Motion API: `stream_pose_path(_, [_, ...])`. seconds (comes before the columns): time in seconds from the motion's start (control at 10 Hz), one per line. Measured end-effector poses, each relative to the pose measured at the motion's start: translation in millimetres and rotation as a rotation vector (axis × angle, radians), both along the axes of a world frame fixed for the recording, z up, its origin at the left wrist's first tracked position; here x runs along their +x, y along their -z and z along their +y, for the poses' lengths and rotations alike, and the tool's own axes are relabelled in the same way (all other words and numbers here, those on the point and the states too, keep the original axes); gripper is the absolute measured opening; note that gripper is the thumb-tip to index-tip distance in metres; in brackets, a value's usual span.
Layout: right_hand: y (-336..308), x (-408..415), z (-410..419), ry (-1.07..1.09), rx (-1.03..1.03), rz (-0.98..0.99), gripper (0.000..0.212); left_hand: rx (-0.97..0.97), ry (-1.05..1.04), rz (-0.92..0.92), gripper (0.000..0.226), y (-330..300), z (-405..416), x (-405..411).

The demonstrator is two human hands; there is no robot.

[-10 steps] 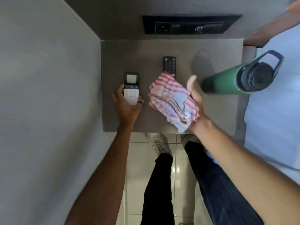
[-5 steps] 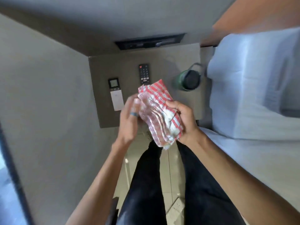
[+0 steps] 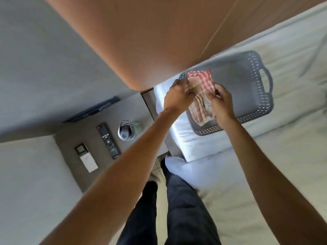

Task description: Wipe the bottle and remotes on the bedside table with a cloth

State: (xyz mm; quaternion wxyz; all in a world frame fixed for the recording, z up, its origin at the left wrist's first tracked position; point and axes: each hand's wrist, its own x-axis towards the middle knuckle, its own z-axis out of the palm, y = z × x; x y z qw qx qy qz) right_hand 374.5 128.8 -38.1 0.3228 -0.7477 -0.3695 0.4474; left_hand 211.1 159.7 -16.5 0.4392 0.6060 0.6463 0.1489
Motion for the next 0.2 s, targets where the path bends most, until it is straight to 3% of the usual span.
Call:
stream_pose_path(0.1, [39.9,12.5,29.6,-0.1,-0.15,-0.105,0.016,-0.01,0.098,0.157,0.054,9.1,14.4,12.2])
stream_pose_path(0.2, [31.6,7.7,40.5,-0.29,-0.306,-0.339,0.031,0.06,0.158,0.21,0.065,-10.3,0.9,-3.3])
